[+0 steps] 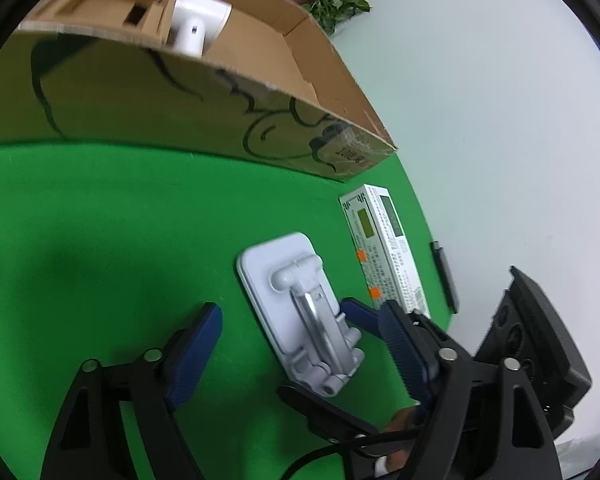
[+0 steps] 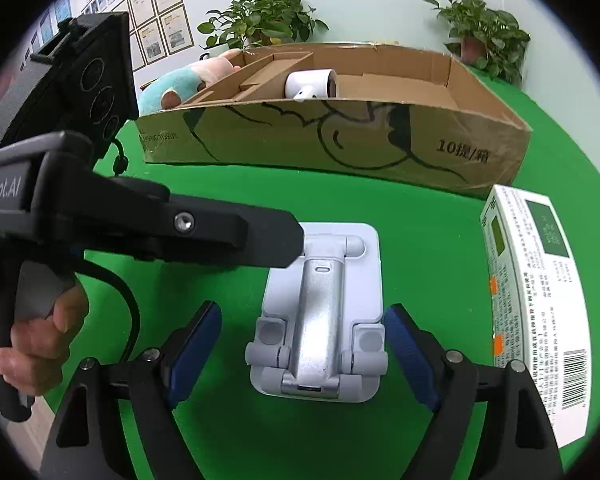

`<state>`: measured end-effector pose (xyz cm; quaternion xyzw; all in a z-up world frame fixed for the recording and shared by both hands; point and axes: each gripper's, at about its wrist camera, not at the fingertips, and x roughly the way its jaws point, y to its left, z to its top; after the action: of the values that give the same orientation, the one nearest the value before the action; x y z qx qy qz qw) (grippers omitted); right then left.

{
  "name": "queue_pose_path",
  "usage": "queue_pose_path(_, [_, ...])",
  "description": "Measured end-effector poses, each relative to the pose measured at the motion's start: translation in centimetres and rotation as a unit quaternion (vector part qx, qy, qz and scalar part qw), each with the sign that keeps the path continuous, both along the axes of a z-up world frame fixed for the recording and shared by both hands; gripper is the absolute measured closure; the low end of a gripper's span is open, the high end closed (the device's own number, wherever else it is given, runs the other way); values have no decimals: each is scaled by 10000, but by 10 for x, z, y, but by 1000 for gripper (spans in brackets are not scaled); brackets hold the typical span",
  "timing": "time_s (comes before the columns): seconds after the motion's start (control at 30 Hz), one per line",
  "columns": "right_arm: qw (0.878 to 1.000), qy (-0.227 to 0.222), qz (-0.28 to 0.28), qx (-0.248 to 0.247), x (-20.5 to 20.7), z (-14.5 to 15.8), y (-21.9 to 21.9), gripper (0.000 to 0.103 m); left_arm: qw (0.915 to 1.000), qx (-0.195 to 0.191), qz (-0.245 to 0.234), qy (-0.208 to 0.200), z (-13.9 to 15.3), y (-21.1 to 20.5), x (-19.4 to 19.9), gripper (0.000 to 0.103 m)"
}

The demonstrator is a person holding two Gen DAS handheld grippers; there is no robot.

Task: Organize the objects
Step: 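Grasp the white phone stand with the right gripper, then lift the phone stand and carry it over the large box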

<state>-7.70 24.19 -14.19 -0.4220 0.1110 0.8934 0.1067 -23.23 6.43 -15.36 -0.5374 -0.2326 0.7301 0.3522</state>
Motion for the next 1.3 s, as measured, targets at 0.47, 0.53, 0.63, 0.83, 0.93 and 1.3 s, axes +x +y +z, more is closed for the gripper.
queue_pose_path(0.47, [9996,-140,-124,193,5,-7,-8,35,9988,372,-11,-318,-9,8,22,41])
queue_pose_path(0.53, [9996,-117,-192,155,5,-7,-7,35,9987,347,72,-357,-13,11,22,50])
queue_pose_path(0.63, [9995,-38,-282,-138,7,-5,-2,35,9983,383,167,-409,-15,7,22,54])
queue_pose_path(0.83, [9952,178,-235,-930,12,-3,7,35,9989,188,237,-371,-12,10,24,68])
queue_pose_path(0.93, [9937,219,-238,-1074,13,-3,7,35,9990,131,234,-346,-10,10,26,69])
queue_pose_path(1.3, [9936,716,-115,-868,18,23,-1,36,9988,89,177,455,48,12,41,76])
